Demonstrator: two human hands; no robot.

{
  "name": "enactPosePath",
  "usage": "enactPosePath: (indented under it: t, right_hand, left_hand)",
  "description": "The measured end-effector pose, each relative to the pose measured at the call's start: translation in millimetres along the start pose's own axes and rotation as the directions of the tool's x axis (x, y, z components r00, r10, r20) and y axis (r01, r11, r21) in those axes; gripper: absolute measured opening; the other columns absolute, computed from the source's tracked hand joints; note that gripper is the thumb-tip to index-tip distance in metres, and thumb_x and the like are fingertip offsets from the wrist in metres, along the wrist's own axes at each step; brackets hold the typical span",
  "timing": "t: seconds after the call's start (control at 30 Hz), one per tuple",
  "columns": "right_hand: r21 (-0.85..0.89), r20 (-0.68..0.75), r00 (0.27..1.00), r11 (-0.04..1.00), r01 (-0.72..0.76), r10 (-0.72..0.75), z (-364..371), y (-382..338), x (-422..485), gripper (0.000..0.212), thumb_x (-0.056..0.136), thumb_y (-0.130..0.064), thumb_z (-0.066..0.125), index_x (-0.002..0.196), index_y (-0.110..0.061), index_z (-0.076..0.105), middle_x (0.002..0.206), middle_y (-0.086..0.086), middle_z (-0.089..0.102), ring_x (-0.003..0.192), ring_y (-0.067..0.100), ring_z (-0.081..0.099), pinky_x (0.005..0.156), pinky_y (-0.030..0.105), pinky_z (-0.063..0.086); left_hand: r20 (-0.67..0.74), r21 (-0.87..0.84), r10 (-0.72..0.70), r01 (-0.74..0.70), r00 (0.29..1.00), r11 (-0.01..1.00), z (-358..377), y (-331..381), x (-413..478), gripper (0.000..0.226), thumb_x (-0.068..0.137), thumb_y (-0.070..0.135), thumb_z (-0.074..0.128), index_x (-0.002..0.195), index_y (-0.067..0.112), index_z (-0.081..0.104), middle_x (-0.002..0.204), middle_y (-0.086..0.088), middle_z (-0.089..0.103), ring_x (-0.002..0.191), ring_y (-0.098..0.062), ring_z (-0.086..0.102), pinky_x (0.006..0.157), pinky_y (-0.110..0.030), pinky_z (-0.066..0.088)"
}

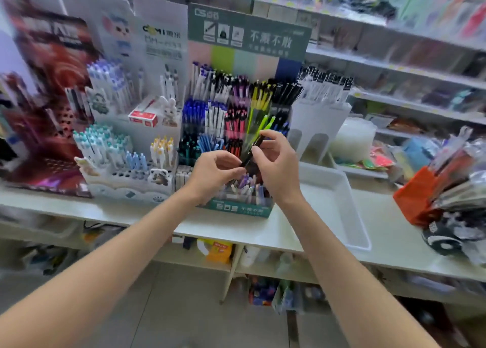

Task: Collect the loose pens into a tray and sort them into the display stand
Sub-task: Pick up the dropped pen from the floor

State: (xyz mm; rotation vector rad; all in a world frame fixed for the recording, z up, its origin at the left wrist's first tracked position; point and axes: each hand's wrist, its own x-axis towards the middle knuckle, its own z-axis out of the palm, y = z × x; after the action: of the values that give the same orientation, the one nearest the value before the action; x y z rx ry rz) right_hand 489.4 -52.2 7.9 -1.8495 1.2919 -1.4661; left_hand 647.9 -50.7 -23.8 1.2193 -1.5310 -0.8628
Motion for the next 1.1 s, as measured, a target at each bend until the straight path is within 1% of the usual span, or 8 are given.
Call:
enactPosePath:
  t: [0.17,0.37,0.47,0.6,0.7,0.8,0.9,1.1]
  right_hand:
    - [-0.037,-0.069,0.993,0.995,0.093,-0.096,-8,10,77,0.033,0.092,-0.012,0.066,0.123,-0.018,0.057,0.09,-0.013,0.061,0.088,0.003,0.063,0.078,0.017,0.052]
    - [-0.116,-0.301,0.945,0.989,0.096,-0.127,-40,37,167,0.027,0.092,-0.01,0.066,0.117,-0.015,0.059,0.09,-0.012,0.062,0.085,0.011,0.066,0.081,0.03,0.057]
    - [-0.117,-0.38,0.912,0.986,0.122,-0.158,-57,49,200,0.026,0.092,-0.005,0.063,0.117,-0.011,0.058,0.09,-0.015,0.059,0.08,0.005,0.064,0.074,0.021,0.054]
    - [-0.147,-0.454,0.868,0.978,0.148,-0.2,-65,68,225,0.025,0.092,-0.002,0.062,0.116,-0.006,0.057,0.089,-0.01,0.06,0.075,-0.006,0.061,0.071,0.013,0.05]
    - [-0.166,-0.487,0.841,0.971,0.175,-0.234,-64,79,240,0.024,0.091,-0.002,0.062,0.115,-0.005,0.056,0.089,-0.011,0.059,0.076,-0.008,0.06,0.074,0.012,0.049]
    - [-0.234,-0.394,0.87,0.948,0.218,-0.297,-56,92,250,0.025,0.09,-0.002,0.064,0.114,-0.003,0.056,0.089,-0.007,0.06,0.075,-0.003,0.061,0.074,0.011,0.05]
    - [-0.303,-0.206,0.928,0.922,0.242,-0.311,-45,109,250,0.026,0.089,-0.002,0.067,0.114,-0.003,0.058,0.09,-0.002,0.063,0.078,0.011,0.063,0.074,0.014,0.052]
    - [-0.452,-0.095,0.932,0.849,0.272,-0.349,-29,142,245,0.009,0.085,-0.013,0.071,0.093,-0.01,0.072,0.098,0.004,0.068,0.101,0.019,0.054,0.093,0.039,0.044]
  left_hand:
    - [-0.004,0.021,0.098,-0.098,0.995,0.995,9,14,82,0.014,0.08,0.016,0.082,0.09,0.015,0.073,0.088,-0.001,0.074,0.082,-0.013,0.071,0.079,-0.023,0.058]
    - [-0.054,0.098,0.186,-0.18,0.981,0.979,17,8,187,0.013,0.082,0.021,0.081,0.09,0.017,0.071,0.087,0.004,0.072,0.081,-0.007,0.068,0.077,-0.017,0.054]
    - [-0.079,0.137,0.2,-0.189,0.977,0.972,19,1,218,0.01,0.085,0.02,0.078,0.092,0.016,0.071,0.087,0.007,0.07,0.082,-0.006,0.066,0.076,-0.016,0.053]
    - [-0.08,0.238,0.241,-0.217,0.967,0.947,25,-12,242,0.01,0.085,0.019,0.077,0.092,0.018,0.07,0.087,0.007,0.07,0.083,-0.012,0.066,0.079,-0.027,0.054]
    - [-0.062,0.331,0.275,-0.24,0.959,0.912,33,-20,252,0.016,0.086,0.018,0.077,0.1,0.018,0.069,0.093,0.007,0.067,0.087,-0.011,0.062,0.081,-0.022,0.05]
    - [-0.103,0.358,0.271,-0.219,0.957,0.908,39,-27,254,0.024,0.086,0.016,0.077,0.108,0.013,0.071,0.101,0.005,0.066,0.092,-0.009,0.06,0.08,-0.011,0.042]
    - [-0.132,0.374,0.267,-0.201,0.955,0.905,41,-31,253,0.023,0.085,0.015,0.078,0.107,0.013,0.072,0.102,0.006,0.068,0.094,-0.01,0.061,0.083,-0.013,0.044]
    - [-0.135,0.353,0.265,-0.204,0.955,0.913,39,-32,252,0.02,0.082,0.012,0.079,0.102,0.013,0.073,0.1,0.003,0.07,0.092,-0.01,0.062,0.08,-0.003,0.042]
